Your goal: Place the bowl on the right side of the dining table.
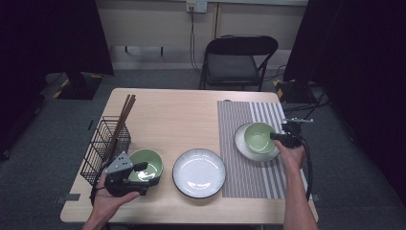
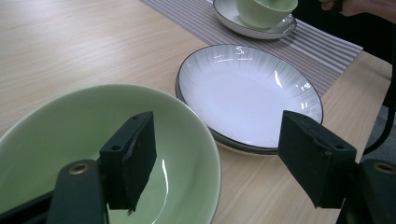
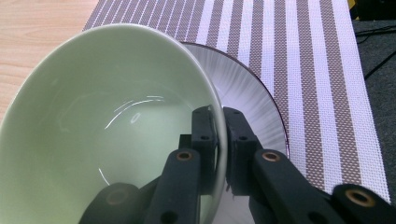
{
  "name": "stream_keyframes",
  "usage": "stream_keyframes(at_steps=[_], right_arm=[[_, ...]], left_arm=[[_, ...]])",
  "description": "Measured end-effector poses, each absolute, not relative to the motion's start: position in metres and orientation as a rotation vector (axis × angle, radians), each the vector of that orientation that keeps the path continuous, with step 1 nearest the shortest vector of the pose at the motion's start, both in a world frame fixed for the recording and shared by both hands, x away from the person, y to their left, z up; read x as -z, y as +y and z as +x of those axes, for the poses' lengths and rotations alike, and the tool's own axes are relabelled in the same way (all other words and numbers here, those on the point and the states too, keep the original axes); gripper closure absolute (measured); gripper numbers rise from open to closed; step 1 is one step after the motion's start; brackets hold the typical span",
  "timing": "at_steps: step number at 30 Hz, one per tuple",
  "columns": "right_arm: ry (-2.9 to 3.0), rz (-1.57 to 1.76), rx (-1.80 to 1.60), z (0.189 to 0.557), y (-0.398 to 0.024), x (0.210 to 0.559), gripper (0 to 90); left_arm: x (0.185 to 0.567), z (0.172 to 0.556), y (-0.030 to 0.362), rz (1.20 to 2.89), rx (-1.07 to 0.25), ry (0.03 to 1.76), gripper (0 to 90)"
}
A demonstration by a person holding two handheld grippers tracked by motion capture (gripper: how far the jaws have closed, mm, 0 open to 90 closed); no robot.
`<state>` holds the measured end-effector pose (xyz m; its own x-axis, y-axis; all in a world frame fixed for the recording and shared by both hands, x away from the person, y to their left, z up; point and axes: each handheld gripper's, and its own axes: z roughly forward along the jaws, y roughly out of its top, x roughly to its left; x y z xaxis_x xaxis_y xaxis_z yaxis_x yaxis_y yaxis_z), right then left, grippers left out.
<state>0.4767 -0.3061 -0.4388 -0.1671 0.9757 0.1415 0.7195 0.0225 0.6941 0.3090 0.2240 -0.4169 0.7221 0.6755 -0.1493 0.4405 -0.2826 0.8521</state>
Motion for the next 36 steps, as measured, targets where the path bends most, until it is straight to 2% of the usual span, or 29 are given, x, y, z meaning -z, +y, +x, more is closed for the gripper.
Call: stream_keyframes(at_steps=[21, 28, 36], right_arm=[[1.89, 1.745, -0.92, 0.481, -0.306, 0.446, 83.0], [1.89, 1.719, -0.958, 0.473, -0.309, 0.436, 69.7], [1.915, 1.667, -0.947, 0.455, -0.309, 0.436, 67.1]], left_arm=[[0.417, 0.31, 0.226, 1.937, -0.298, 0.86, 28.0], [0.417, 0.309, 0.225, 1.932, -0.295, 0.868, 28.1], [0.417, 0.308, 0.222, 1.937, -0.297, 0.859, 28.2]])
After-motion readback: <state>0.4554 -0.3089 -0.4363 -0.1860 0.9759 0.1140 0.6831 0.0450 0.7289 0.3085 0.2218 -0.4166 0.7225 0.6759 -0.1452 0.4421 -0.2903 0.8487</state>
